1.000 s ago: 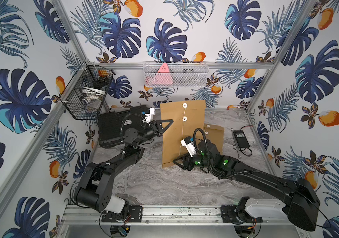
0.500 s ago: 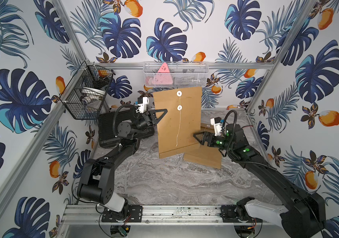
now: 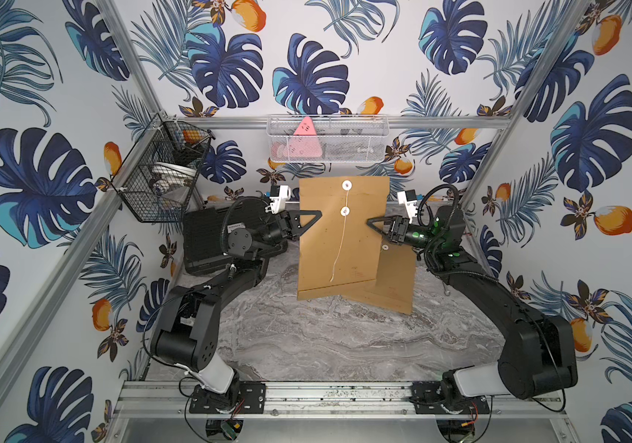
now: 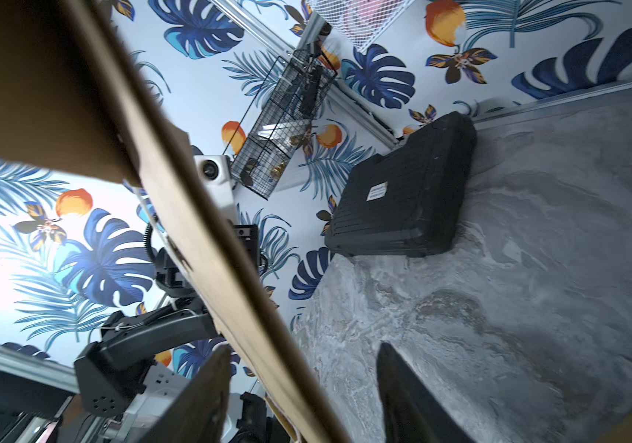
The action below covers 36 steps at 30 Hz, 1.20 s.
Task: Close the mouth of the file bag
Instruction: Adjust the file bag.
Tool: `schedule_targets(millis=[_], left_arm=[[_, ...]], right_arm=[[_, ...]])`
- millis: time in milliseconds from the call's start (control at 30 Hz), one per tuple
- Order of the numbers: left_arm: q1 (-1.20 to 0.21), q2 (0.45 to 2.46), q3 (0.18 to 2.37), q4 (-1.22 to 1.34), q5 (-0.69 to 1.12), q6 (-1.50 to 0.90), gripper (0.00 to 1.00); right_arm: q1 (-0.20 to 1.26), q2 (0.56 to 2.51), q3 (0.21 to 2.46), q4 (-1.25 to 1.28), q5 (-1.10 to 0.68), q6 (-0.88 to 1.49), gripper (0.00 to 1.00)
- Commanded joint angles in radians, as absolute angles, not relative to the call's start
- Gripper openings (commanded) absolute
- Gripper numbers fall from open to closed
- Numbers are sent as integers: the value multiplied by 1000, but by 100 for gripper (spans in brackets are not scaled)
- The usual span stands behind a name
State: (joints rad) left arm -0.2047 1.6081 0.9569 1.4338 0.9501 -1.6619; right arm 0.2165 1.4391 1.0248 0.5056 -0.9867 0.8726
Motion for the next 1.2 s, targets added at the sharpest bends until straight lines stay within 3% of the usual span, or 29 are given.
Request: schedule_targets(millis=[0,200,333,467,633,900,933,1000,1033,1167], left_arm=[[-207,1605,954,1496,963,-1664,2],[-197,1583,942,1421,1012,-1602,34],[-159,1559,944,1358,1076,-1556,47],[-155,1549,952,1269,1107,-1482,50],[-189,1583,984,1277,1102,-1494,43],[-204,1576,964,1264,1117,-1489,1],[-198,1577,963,1280,1114,-1503,0],[-184,1585,965,1340,1099,-1556,0],[-175,1589,964,1368,1087,-1582,0],[-164,1605,968,1464,1035,-1648,0]], right_arm=[[221,1452,1006,758,-1072,1034,36],[221,1459,988,850,-1106,1121,2],[222,1399,991,671,-1140,988,0],[245,1343,1035,345,-1114,738,0],[273,1366,1036,407,-1131,784,0],[278,1381,1045,400,-1113,772,0],[278,1378,1040,396,-1108,768,0],[276,1367,1031,357,-1084,740,11],[275,1358,1031,322,-1064,717,22],[275,1322,1026,193,-961,655,52]])
